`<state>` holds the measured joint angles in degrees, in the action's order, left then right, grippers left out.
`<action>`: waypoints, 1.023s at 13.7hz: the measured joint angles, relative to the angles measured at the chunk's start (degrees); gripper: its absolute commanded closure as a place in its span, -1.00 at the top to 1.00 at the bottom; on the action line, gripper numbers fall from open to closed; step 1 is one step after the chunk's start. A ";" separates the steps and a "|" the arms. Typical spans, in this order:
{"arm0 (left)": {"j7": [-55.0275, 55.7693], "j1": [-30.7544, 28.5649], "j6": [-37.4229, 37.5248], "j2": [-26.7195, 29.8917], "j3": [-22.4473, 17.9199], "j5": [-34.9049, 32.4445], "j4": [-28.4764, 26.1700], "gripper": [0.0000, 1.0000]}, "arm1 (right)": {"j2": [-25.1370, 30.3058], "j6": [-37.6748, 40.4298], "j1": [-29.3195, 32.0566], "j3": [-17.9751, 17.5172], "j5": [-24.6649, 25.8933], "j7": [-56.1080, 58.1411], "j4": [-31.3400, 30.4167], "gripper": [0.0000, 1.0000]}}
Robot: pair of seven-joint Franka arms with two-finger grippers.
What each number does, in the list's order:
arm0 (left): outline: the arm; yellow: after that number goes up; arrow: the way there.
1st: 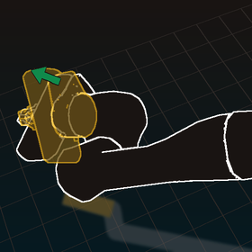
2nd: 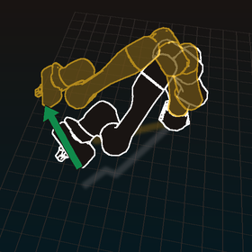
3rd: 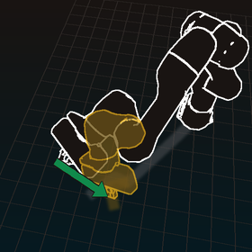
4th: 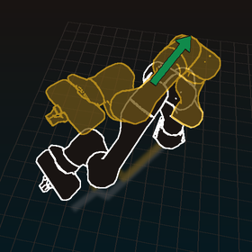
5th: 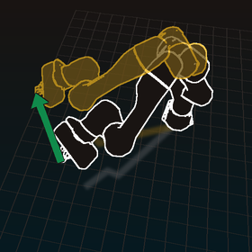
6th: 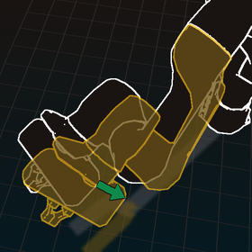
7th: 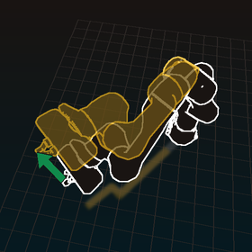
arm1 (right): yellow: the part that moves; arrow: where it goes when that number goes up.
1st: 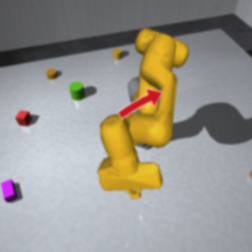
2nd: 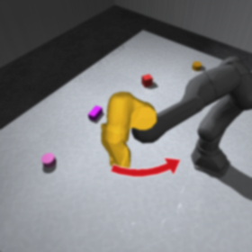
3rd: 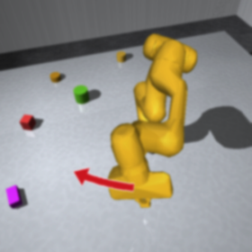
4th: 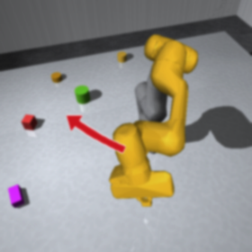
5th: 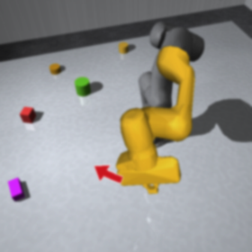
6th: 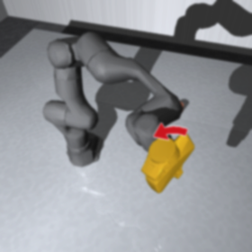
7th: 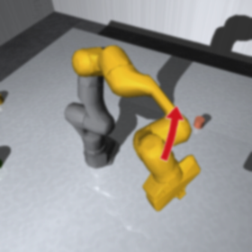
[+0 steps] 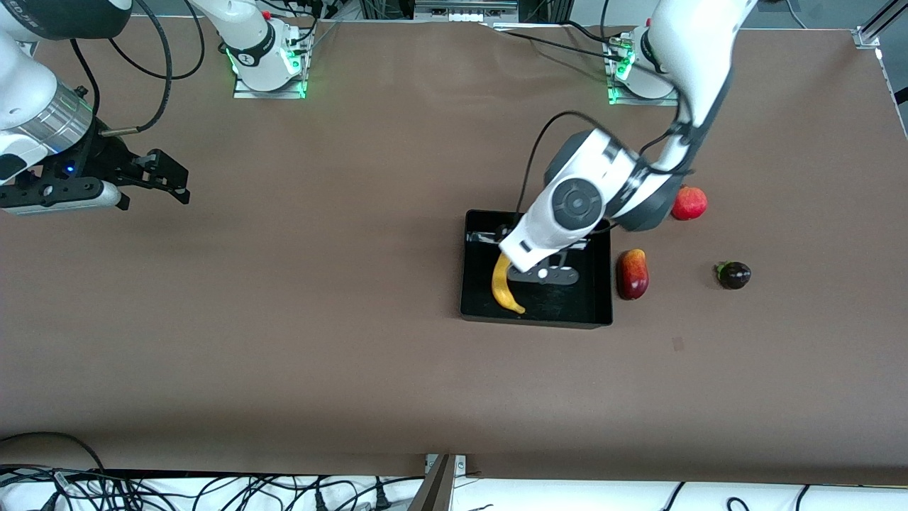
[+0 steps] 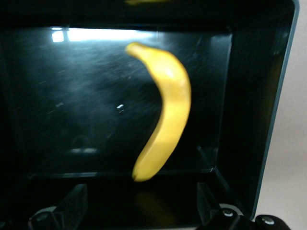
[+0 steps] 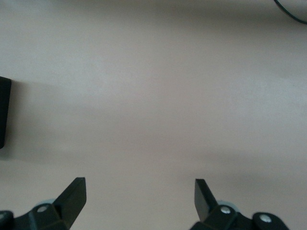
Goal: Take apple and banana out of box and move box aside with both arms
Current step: 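Lower the left gripper into the tray and grasp the yellow banana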
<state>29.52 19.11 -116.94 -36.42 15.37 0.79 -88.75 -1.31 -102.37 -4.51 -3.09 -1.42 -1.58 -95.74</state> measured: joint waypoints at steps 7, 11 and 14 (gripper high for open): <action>1.56 2.10 -9.24 -5.64 -0.06 -2.90 -2.60 1.00 | 0.00 0.00 0.00 0.00 0.00 0.00 0.00 1.00; 2.84 2.82 -11.83 -5.65 -0.06 -2.91 -5.05 1.00 | 0.00 0.00 0.00 0.00 0.00 0.00 0.00 1.00; 2.93 2.96 -18.66 -5.83 -0.08 -2.91 -9.69 -0.15 | 0.00 0.00 0.00 0.00 0.00 0.00 0.00 1.00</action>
<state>32.45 22.07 -135.60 -42.25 15.29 -2.13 -98.45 -1.31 -102.37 -4.51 -3.09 -1.42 -1.58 -95.74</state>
